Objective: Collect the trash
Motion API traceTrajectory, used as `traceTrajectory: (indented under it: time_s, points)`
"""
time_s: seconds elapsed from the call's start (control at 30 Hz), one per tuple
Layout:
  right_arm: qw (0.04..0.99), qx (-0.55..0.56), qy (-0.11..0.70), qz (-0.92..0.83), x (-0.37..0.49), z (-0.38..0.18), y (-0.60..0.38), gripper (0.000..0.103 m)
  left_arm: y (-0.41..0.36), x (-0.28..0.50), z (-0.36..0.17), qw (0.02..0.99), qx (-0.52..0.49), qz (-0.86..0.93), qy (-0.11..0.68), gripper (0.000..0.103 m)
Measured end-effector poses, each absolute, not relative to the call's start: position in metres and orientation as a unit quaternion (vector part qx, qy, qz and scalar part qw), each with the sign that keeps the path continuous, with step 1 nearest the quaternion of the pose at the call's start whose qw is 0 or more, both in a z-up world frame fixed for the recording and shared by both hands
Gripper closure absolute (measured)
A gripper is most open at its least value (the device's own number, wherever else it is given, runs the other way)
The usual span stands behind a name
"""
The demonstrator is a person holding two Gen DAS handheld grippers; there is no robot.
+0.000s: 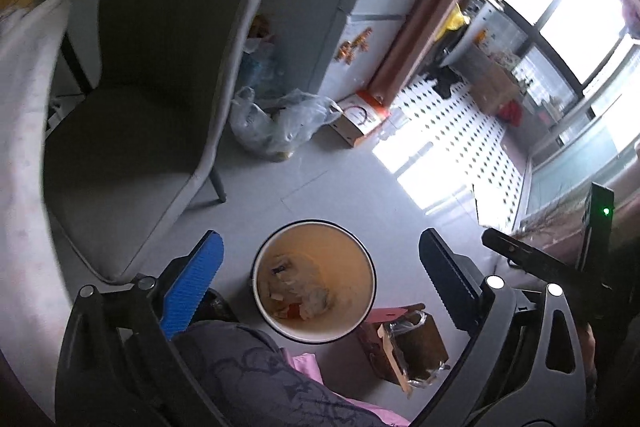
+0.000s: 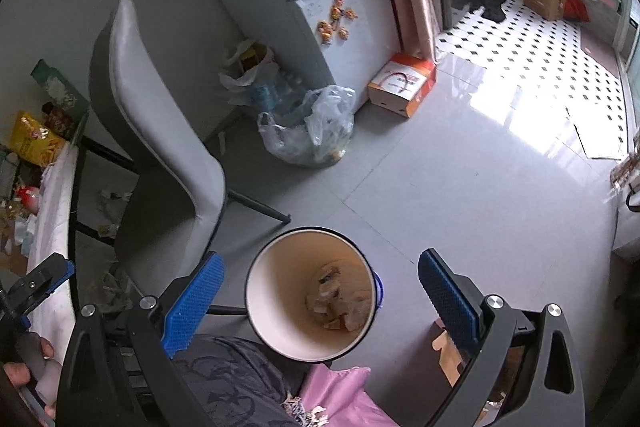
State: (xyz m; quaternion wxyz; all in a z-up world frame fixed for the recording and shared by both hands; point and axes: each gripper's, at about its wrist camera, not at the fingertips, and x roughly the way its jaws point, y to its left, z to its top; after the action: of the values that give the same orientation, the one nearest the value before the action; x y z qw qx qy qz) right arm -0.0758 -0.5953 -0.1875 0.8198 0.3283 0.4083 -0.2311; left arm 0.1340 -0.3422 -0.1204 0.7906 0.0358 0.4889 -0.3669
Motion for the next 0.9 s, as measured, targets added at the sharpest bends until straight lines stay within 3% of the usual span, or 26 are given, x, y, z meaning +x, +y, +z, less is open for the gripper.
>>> traceTrajectory:
  time_s: [0.9]
  points:
    - [0.908, 0.207, 0.326, -0.161, -0.059, -0.018, -0.448, 0.008, -0.149, 0.089, 0.026, 0.914, -0.024, -0.225, 0.338, 0.006]
